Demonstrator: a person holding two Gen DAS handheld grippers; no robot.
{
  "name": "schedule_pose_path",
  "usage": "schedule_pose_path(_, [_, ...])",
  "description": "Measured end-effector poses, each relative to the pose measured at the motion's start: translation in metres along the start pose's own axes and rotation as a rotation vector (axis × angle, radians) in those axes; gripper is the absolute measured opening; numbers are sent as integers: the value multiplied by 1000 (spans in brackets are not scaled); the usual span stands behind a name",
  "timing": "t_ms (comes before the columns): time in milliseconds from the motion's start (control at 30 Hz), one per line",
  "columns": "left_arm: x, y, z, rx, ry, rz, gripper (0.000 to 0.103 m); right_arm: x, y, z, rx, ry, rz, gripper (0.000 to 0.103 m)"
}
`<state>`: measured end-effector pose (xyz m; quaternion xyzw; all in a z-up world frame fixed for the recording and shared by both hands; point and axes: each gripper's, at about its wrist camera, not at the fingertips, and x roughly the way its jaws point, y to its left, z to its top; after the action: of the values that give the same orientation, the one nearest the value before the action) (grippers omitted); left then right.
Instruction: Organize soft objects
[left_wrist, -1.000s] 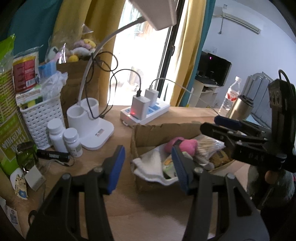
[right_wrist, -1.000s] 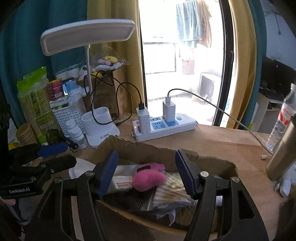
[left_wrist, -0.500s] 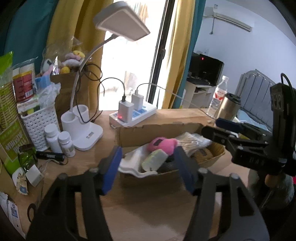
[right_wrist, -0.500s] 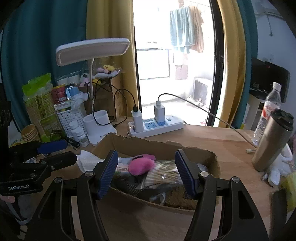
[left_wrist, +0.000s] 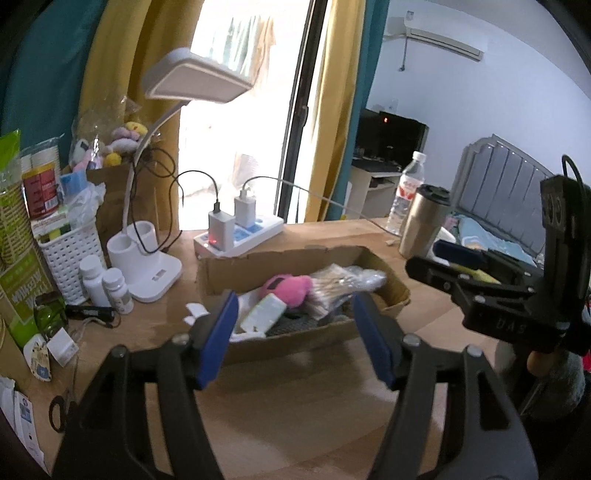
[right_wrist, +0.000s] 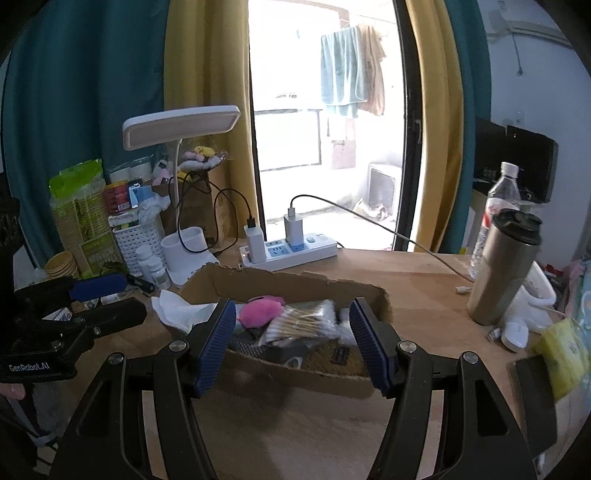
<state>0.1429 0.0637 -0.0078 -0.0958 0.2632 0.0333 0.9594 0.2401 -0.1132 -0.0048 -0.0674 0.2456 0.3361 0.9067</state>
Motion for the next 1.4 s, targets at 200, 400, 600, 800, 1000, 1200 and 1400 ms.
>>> schedule_pose_path(200, [-16, -15, -4, 19, -17, -11, 68, -25, -5, -8, 6, -20, -24, 67])
schedule_pose_path(400, [-34, -26, -5, 40, -48, -15, 77, -48, -6, -11, 6, -47, -43, 67])
schedule_pose_path(600, [-56, -35, -3, 49, -92, -11, 85, -74, 0, -11, -4, -94, -68, 69])
schedule_pose_path(800, [-73, -42, -5, 66, -120, 18, 95, -104, 8, -11, -21, -137, -102, 72])
schedule_pose_path(1000, [-94, -55, -6, 93, -147, 17, 96, -136, 13, -14, -12, -180, -159, 73])
schedule_pose_path(1200, [-118, -71, -5, 113, -200, 11, 96, -170, 14, -17, -6, -221, -203, 73])
schedule_pose_path(1400, [-137, -89, -4, 177, -248, 42, 96, -200, 15, -20, -4, -267, -242, 73])
